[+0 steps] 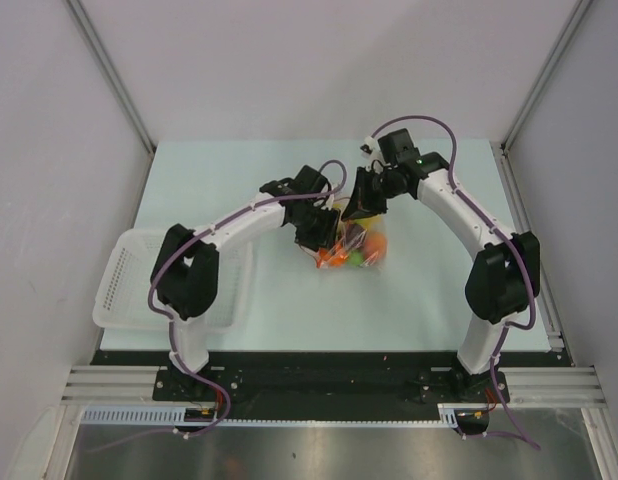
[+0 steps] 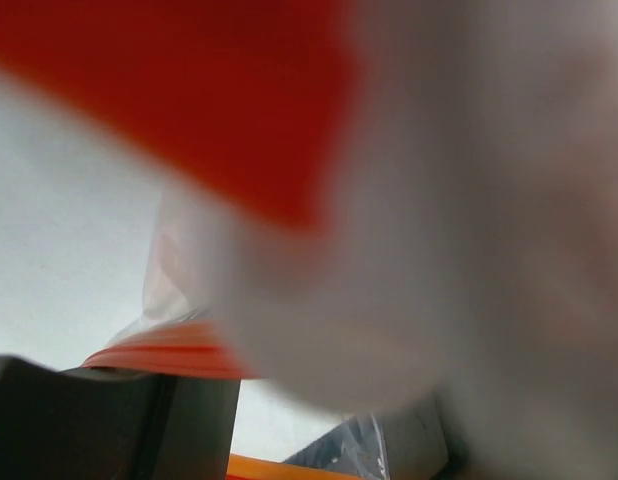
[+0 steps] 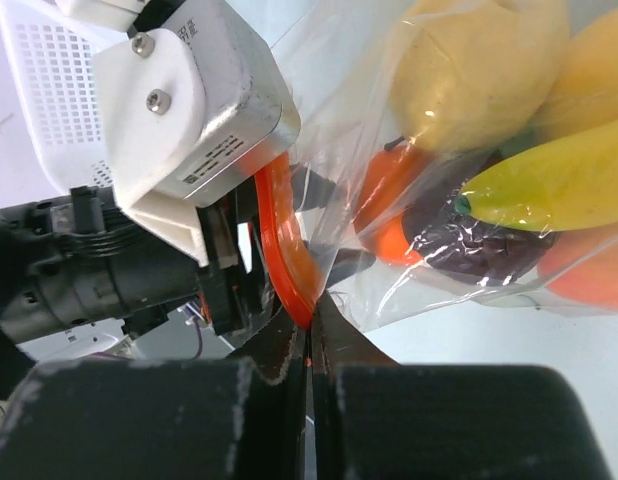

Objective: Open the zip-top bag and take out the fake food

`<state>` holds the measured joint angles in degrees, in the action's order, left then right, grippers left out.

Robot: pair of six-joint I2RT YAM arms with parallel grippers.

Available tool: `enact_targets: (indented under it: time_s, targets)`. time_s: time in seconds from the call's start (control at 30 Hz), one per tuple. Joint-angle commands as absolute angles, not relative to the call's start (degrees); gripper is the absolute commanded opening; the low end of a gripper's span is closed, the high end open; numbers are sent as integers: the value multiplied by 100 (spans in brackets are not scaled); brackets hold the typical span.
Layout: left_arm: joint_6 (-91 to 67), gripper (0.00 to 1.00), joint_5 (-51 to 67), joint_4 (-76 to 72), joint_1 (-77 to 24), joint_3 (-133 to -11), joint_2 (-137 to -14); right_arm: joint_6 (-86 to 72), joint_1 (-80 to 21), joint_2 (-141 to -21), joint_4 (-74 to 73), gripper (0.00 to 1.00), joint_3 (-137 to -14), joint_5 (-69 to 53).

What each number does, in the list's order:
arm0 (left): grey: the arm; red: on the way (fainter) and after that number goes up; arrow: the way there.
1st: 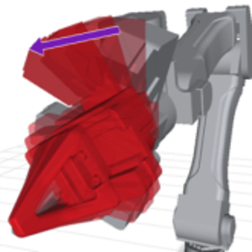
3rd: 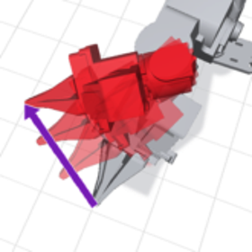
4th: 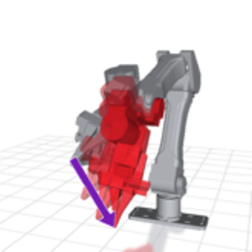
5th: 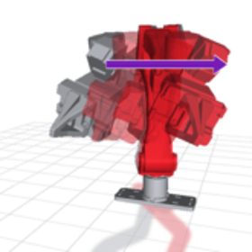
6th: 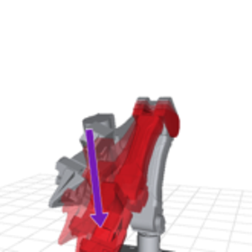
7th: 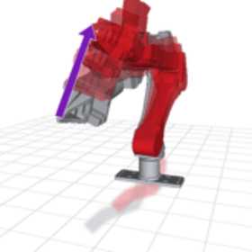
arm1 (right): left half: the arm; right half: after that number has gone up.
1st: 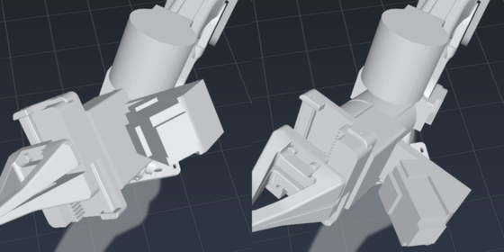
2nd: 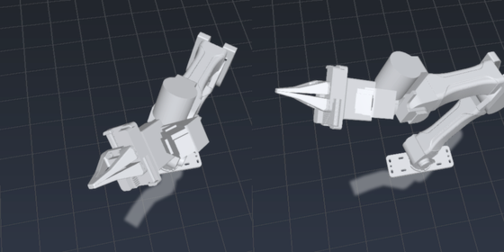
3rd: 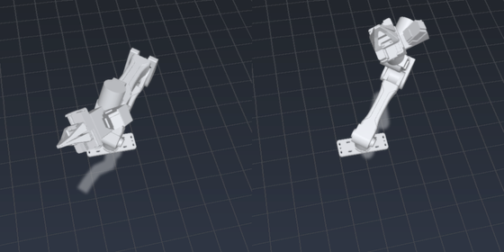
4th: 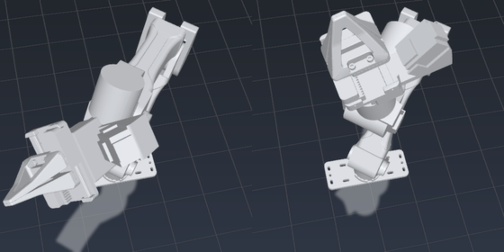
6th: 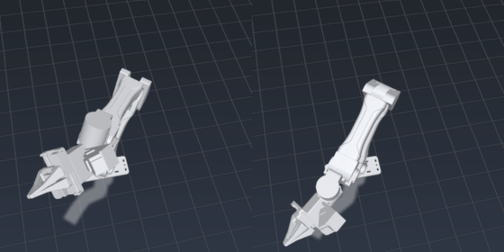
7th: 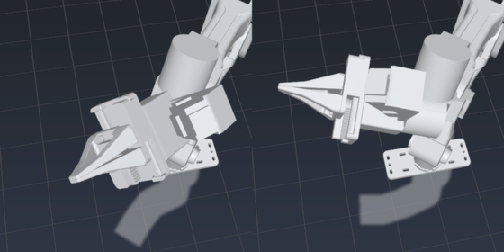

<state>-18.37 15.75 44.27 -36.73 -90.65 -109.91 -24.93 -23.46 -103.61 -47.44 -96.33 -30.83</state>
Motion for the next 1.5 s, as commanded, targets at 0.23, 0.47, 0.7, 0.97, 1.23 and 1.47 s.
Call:
enact_targets:
  time_s: [0.23, 0.47, 0.7, 0.97, 1.23, 1.47]
  targets:
    - [-2082, 73, 1301, 1999, -3674, -7490, -10450, -2760, -2575, -10485, -4201, 0, -9448, -3208]
    - [-2522, 76, 1109, 1187, -3683, -7119, -10389, -2681, -2610, -10600, -4341, 0, -9422, -3147]
    - [-2742, 85, 826, 556, -3674, -6944, -10503, -2672, -2654, -10608, -4368, 0, -9343, -3138]
    - [-2540, 47, 852, 562, -3683, -7154, -10802, -2558, -2646, -10608, -4456, 0, -9299, -3050]
    - [-2268, 4, 817, 1493, -3674, -7637, -10337, -2356, -2628, -10687, -4465, 0, -9325, -2874]
    - [-1943, 0, 1309, 2627, -3656, -8085, -9598, -2004, -2488, -10609, -4605, 0, -9255, -2575]
